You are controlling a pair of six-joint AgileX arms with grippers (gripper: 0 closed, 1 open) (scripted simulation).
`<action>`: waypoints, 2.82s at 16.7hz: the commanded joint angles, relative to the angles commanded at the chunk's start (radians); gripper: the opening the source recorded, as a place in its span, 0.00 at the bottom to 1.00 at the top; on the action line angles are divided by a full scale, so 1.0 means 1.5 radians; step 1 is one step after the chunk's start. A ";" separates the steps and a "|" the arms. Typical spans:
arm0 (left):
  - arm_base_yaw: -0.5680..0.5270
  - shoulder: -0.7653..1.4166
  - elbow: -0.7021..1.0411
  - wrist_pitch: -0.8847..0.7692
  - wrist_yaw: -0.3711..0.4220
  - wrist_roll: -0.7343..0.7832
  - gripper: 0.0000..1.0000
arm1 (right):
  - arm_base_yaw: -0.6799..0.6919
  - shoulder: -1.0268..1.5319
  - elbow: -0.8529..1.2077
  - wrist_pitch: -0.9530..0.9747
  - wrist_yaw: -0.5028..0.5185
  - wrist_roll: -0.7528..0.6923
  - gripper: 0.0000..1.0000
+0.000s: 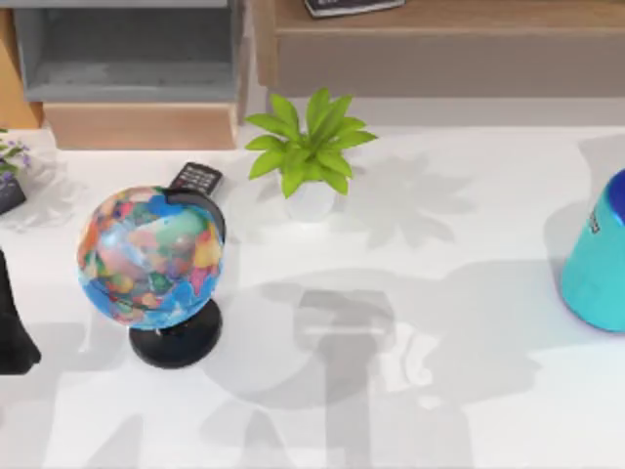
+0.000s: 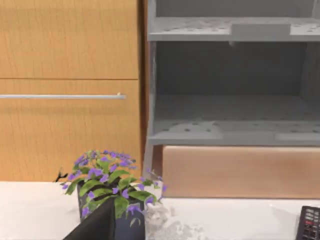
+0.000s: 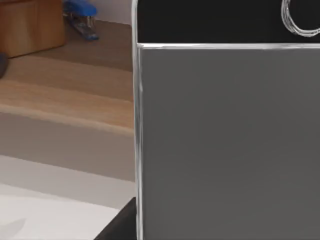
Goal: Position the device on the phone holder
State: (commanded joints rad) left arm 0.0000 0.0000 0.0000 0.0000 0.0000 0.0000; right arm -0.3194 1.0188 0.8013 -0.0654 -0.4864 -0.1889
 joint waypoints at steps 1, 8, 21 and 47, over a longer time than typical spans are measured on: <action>0.000 0.000 0.000 0.000 0.000 0.000 1.00 | -0.029 -0.003 -0.022 0.008 -0.005 -0.010 0.00; 0.000 0.000 0.000 0.000 0.000 0.000 1.00 | -0.170 0.005 -0.148 0.030 -0.025 -0.056 0.00; 0.000 0.000 0.000 0.000 0.000 0.000 1.00 | -0.190 0.023 -0.168 0.040 -0.026 -0.040 0.00; 0.000 0.000 0.000 0.000 0.000 0.000 1.00 | -0.123 0.164 -0.159 0.188 0.039 -0.023 0.83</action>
State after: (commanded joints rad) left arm 0.0000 0.0000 0.0000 0.0000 0.0000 0.0000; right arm -0.5042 1.2642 0.5630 0.2164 -0.4282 -0.2231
